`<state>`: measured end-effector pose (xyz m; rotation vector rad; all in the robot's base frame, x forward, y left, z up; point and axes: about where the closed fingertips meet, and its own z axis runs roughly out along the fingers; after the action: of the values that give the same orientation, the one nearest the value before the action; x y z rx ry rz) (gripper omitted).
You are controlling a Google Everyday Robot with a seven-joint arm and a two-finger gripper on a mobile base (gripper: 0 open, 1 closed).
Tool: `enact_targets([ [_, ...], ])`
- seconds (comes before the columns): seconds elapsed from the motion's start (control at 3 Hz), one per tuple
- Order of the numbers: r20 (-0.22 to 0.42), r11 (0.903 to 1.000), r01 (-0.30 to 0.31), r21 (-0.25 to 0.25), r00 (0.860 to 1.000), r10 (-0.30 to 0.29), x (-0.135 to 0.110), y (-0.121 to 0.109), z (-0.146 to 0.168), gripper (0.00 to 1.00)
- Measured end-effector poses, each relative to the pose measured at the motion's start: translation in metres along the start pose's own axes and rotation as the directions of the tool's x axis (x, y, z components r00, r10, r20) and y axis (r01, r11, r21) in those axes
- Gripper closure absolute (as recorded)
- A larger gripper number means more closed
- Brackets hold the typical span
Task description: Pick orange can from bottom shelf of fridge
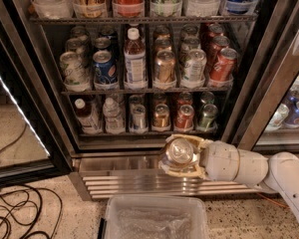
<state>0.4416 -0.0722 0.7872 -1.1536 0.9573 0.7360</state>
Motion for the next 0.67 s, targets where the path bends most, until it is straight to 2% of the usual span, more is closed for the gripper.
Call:
enact_targets([
  [0.33, 0.045, 0.9991, 0.030, -0.030, 0.999, -0.028, -0.0431, -0.0330, -0.0046, 1.00],
  [0.67, 0.046, 0.9991, 0.031, -0.030, 0.999, -0.029, -0.0434, -0.0330, -0.0045, 1.00],
])
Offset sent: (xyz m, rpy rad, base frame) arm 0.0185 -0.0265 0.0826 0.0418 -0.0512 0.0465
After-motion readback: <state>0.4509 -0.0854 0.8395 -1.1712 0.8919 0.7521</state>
